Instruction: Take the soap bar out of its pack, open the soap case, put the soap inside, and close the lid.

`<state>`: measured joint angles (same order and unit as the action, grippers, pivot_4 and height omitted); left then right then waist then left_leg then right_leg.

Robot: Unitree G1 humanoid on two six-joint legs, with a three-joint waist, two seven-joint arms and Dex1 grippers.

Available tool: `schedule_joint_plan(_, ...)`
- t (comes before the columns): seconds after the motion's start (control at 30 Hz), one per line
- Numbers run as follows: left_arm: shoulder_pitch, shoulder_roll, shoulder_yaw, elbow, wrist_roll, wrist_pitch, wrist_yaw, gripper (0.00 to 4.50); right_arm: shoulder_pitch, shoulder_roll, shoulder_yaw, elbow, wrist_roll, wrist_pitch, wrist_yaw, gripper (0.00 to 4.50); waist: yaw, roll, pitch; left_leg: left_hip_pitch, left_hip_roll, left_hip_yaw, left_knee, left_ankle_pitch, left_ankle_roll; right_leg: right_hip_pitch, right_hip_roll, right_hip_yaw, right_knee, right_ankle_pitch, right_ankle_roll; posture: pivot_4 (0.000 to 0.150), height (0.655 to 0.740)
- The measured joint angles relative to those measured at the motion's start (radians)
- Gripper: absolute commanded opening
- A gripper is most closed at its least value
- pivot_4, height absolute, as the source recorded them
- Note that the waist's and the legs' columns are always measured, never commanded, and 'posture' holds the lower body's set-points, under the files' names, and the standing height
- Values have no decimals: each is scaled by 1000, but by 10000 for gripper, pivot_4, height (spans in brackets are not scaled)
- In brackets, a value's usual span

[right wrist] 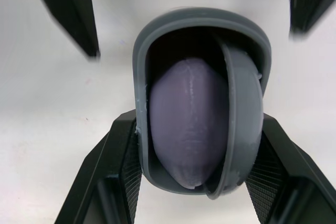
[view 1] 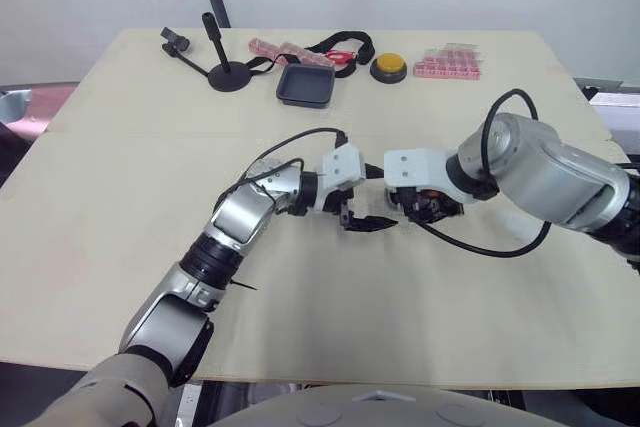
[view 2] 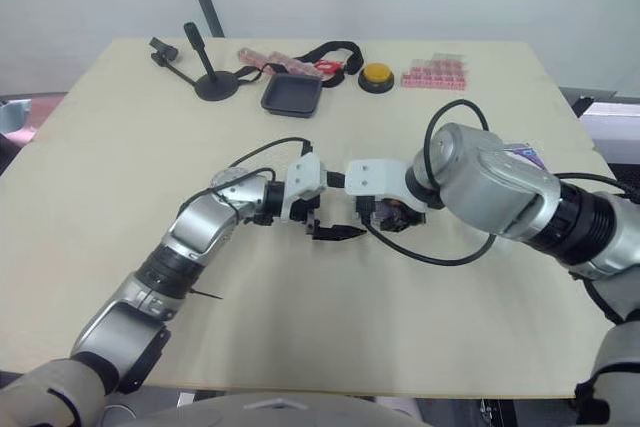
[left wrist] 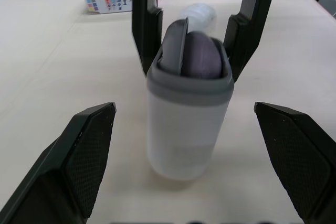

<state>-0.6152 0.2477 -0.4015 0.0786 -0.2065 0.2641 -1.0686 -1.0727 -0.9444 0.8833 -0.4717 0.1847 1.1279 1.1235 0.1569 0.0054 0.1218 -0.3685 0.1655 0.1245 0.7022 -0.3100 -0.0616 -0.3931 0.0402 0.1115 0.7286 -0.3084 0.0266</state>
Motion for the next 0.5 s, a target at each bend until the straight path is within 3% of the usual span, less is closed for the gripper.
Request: schedule_joint_plan(0.5,18,-26,-4,31,27,-83,24,44950,-14,22,2,-2,-20,-6,39,21064,-1,0,0,-1,0,0,2,0,0,-1,0,2,3,0,0,1500,7400)
